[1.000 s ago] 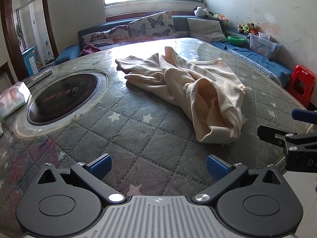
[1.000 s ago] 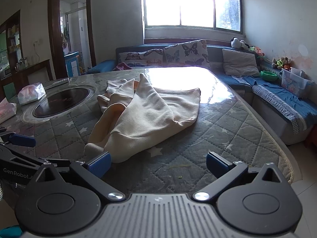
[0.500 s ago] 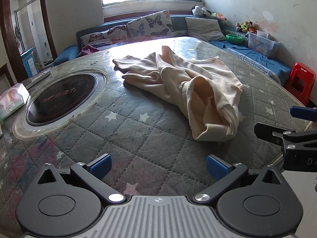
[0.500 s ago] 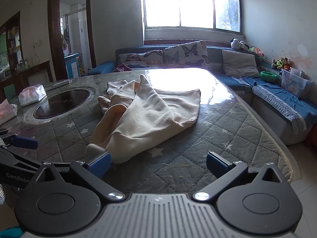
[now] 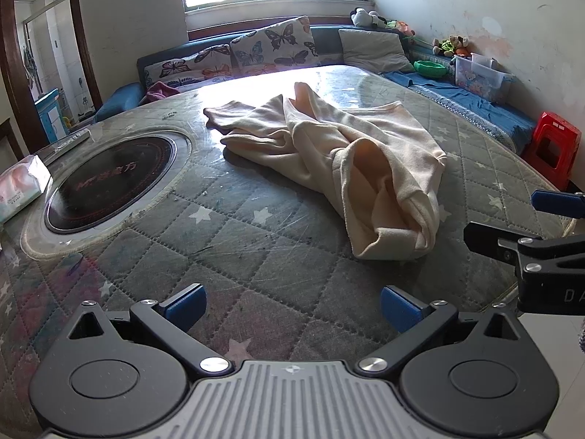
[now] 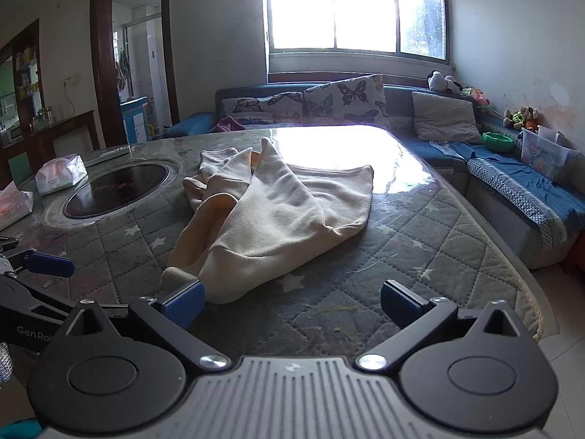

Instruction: Fold clothes

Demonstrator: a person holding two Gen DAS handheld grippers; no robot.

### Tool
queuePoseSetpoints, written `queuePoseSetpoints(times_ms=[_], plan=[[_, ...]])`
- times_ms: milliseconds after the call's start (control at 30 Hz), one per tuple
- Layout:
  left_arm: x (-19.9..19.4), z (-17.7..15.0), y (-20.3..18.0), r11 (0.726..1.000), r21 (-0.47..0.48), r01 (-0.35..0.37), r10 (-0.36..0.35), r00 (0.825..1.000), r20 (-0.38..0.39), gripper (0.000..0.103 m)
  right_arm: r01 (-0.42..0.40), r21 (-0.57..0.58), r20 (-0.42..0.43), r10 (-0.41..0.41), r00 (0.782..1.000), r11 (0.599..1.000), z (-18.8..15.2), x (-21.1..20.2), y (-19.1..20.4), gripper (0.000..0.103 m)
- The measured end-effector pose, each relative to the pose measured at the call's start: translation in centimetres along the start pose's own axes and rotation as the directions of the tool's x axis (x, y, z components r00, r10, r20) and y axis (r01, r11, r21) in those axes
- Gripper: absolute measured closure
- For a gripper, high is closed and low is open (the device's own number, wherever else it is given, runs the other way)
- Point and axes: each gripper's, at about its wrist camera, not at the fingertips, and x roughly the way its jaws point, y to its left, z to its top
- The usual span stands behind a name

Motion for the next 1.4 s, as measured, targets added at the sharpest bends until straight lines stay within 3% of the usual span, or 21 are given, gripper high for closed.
queuePoseSetpoints(times_ms=[1400], plan=[[1.8,4.1,1.5,1.000,0.009,0.008,-0.008,1.000,-0.009,0.000,-0.038,-0.003,-0.006,0.038,0.999,0.999,3.8,2.7,0.6,0.000]])
